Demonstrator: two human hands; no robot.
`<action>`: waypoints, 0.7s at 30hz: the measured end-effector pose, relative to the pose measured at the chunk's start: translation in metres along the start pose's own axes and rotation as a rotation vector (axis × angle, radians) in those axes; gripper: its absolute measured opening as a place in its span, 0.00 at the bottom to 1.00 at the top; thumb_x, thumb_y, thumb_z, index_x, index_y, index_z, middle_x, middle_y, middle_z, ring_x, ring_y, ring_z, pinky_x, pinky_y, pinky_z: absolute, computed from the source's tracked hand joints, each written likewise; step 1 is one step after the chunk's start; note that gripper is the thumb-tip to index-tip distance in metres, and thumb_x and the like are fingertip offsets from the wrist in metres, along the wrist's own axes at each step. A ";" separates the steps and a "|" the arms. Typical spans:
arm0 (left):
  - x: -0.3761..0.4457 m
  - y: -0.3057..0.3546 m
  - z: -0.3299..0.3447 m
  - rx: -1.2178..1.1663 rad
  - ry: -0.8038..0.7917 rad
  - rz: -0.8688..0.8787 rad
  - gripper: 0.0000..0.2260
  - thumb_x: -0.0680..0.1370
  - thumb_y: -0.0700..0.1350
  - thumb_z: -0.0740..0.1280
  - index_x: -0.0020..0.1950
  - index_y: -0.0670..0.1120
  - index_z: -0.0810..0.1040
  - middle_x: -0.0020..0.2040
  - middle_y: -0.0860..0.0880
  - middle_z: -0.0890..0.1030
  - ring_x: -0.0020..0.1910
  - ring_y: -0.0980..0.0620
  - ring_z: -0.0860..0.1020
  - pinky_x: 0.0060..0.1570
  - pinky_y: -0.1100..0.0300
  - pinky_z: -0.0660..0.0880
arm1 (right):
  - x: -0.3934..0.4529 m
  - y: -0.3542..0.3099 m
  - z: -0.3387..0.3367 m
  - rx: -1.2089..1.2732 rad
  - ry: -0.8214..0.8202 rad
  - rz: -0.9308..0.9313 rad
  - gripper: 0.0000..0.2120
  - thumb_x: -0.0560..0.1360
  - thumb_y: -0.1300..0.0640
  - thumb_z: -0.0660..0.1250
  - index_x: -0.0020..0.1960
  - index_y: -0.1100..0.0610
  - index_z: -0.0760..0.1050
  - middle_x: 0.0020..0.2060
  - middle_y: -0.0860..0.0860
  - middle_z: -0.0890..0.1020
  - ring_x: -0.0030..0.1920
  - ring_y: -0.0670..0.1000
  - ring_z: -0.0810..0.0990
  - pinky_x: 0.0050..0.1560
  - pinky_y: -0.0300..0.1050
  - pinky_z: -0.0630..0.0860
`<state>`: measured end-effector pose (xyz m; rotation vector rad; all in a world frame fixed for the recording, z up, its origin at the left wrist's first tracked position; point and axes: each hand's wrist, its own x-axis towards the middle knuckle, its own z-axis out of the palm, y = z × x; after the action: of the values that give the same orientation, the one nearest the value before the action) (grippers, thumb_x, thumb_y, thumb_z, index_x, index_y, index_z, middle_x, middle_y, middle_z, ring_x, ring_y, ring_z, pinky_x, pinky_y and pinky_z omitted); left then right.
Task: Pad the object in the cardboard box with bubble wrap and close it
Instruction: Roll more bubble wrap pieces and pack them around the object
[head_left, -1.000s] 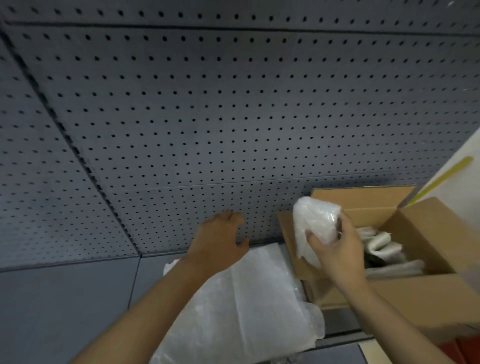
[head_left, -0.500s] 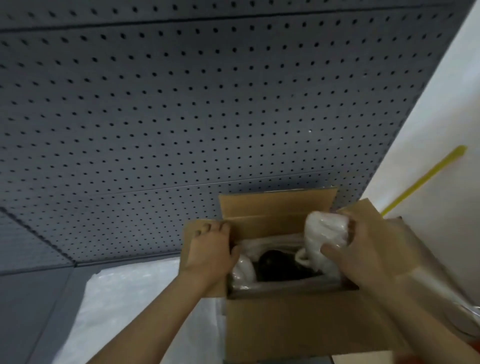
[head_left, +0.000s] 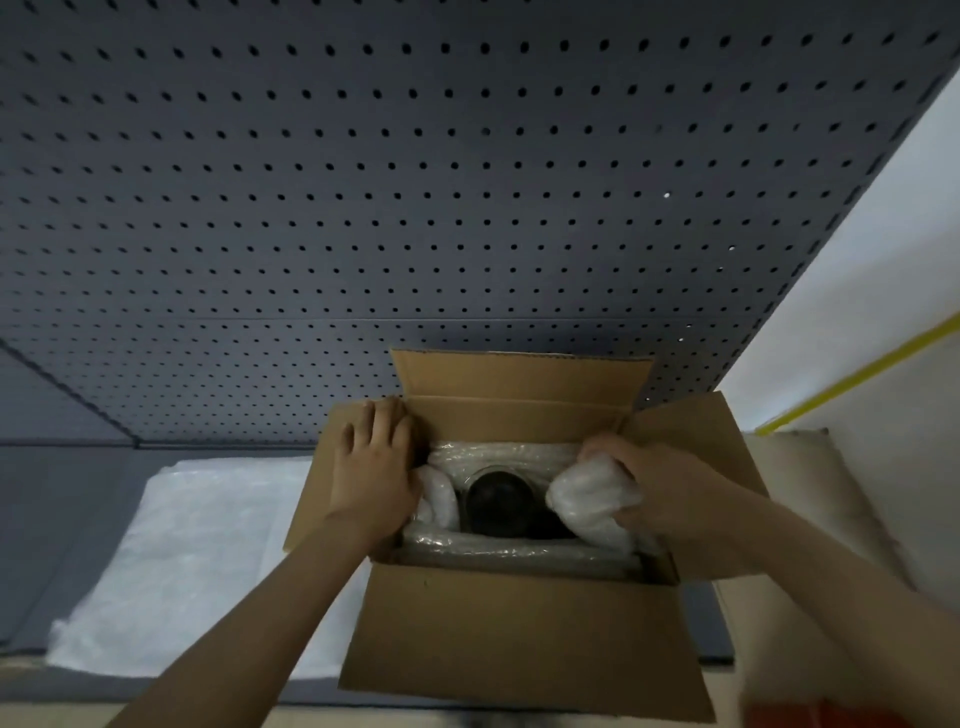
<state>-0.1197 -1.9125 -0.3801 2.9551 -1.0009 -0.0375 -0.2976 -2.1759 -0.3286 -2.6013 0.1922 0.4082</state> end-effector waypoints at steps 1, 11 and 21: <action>0.000 0.000 0.001 -0.010 -0.003 -0.005 0.27 0.75 0.47 0.62 0.74 0.46 0.62 0.78 0.43 0.55 0.77 0.39 0.52 0.73 0.42 0.55 | 0.002 -0.005 0.001 -0.064 -0.047 -0.015 0.28 0.70 0.55 0.68 0.64 0.41 0.61 0.38 0.41 0.72 0.39 0.42 0.74 0.36 0.34 0.71; 0.002 0.000 0.009 -0.106 0.015 -0.002 0.25 0.75 0.49 0.64 0.71 0.45 0.67 0.78 0.41 0.55 0.77 0.38 0.52 0.73 0.42 0.55 | 0.010 -0.015 0.020 -0.088 0.051 0.018 0.18 0.72 0.60 0.69 0.58 0.52 0.66 0.43 0.45 0.71 0.40 0.44 0.70 0.35 0.31 0.65; 0.000 -0.001 0.011 -0.121 0.021 -0.001 0.24 0.75 0.52 0.64 0.69 0.46 0.69 0.78 0.41 0.54 0.77 0.39 0.52 0.73 0.43 0.56 | 0.010 -0.014 0.039 -0.516 -0.175 0.036 0.33 0.75 0.62 0.63 0.76 0.55 0.50 0.60 0.55 0.76 0.55 0.54 0.78 0.40 0.41 0.71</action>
<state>-0.1195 -1.9114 -0.3909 2.8408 -0.9586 -0.0644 -0.2946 -2.1454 -0.3579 -3.0435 0.0789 0.7834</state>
